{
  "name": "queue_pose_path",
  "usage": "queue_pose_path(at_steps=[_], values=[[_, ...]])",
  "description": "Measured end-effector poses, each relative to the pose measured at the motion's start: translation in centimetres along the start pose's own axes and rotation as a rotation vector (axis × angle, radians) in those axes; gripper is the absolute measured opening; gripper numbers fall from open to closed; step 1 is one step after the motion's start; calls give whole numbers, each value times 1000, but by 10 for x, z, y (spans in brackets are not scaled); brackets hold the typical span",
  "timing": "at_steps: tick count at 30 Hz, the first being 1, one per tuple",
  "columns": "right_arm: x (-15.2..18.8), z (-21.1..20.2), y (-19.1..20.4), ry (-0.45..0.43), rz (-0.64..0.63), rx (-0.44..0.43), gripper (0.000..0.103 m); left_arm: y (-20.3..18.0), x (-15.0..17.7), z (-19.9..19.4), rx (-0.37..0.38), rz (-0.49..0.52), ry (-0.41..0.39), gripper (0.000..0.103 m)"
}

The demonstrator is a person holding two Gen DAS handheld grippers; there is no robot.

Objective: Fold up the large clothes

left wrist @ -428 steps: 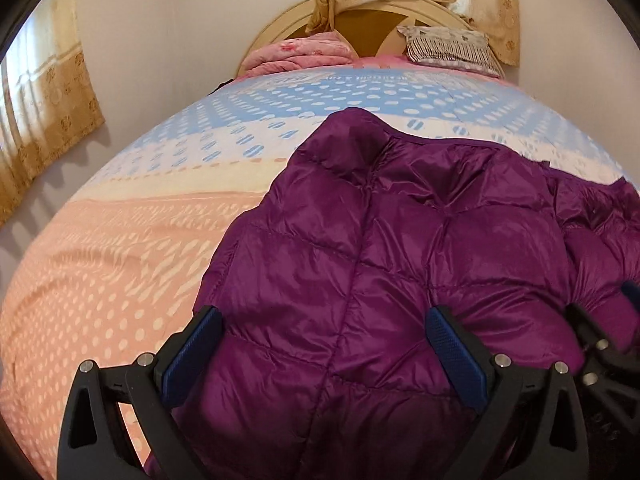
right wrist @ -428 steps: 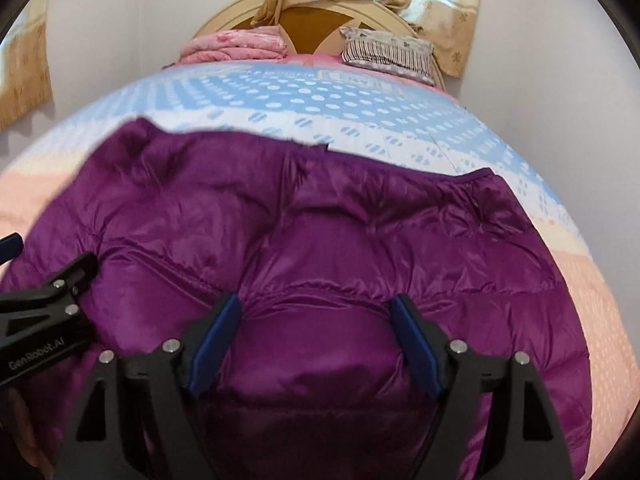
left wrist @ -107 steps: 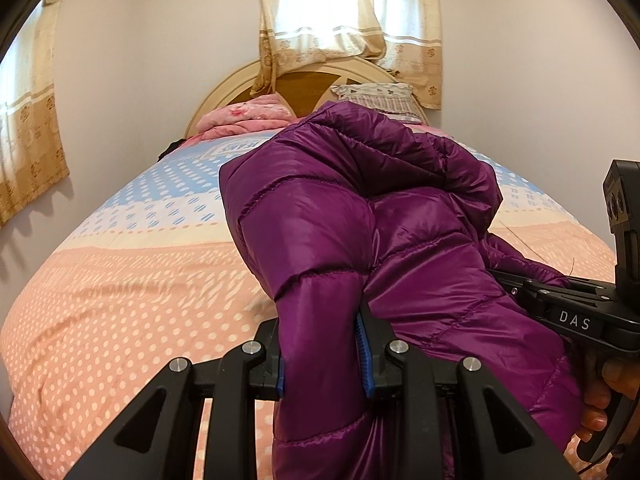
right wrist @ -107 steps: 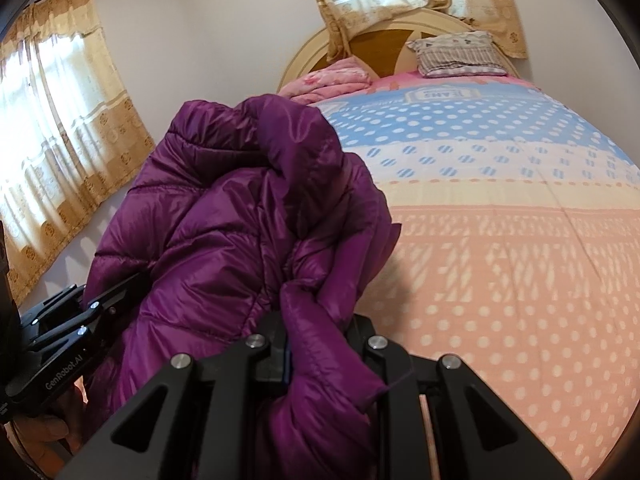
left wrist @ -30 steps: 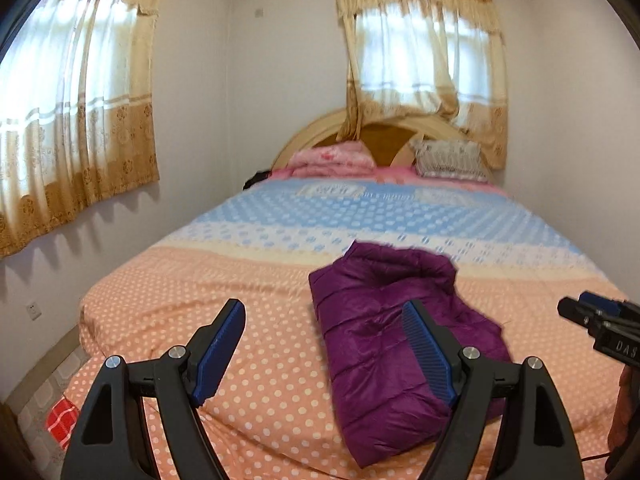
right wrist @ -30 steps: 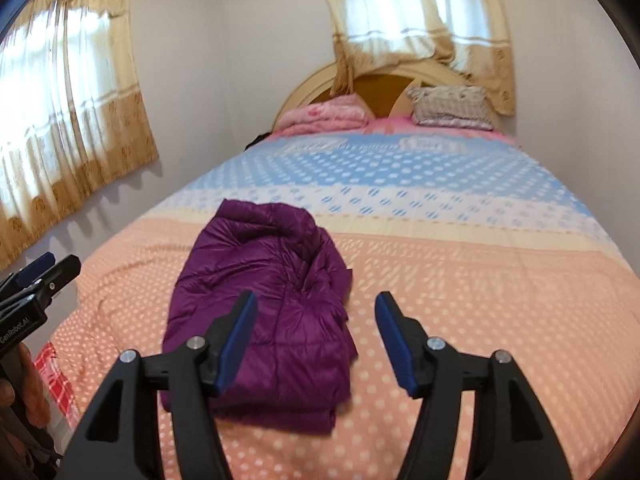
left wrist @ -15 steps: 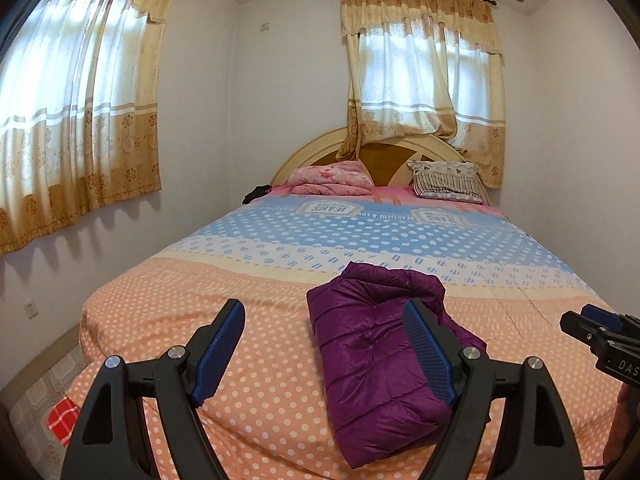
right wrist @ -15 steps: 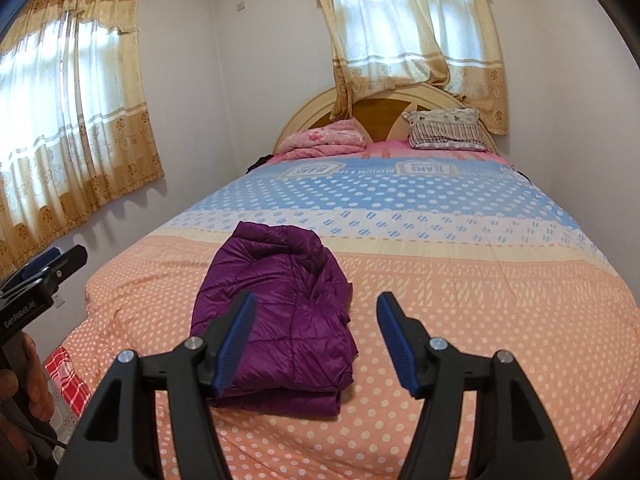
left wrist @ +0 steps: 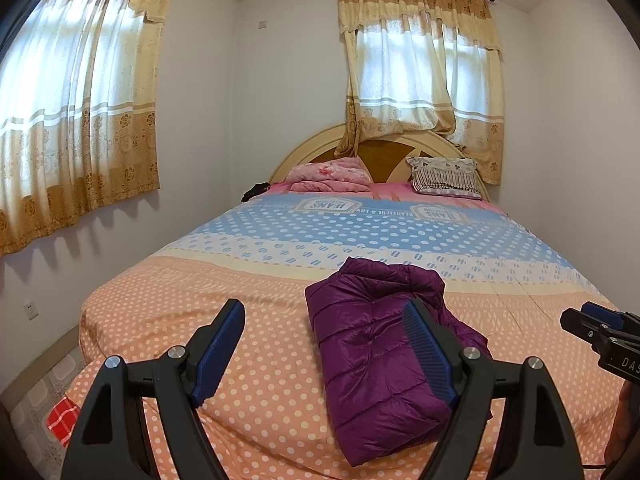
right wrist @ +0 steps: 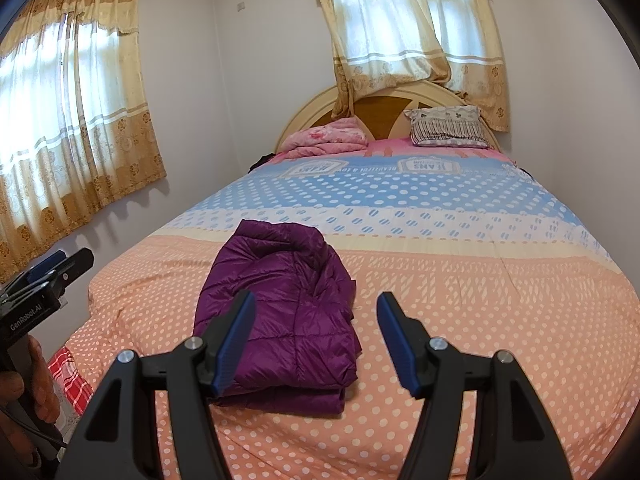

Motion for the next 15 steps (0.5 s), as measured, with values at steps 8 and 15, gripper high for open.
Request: queue_pose_path(at_steps=[8,15], values=[[1,2,5,2,4,-5,66,0,0,0,-1,0,0,82],[3,3,4,5,8,-8,66,-1,1,0,-1,3,1,82]])
Point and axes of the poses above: each gripper's, at about its wrist camera, not at the fingertips, and z roughly the way its jaws point, y to its left, x to its underside, the point moved 5 cm from there along z, roughly the way its jaws point, and after that the axes turned 14 degrees about -x, right-handed, at the moved point
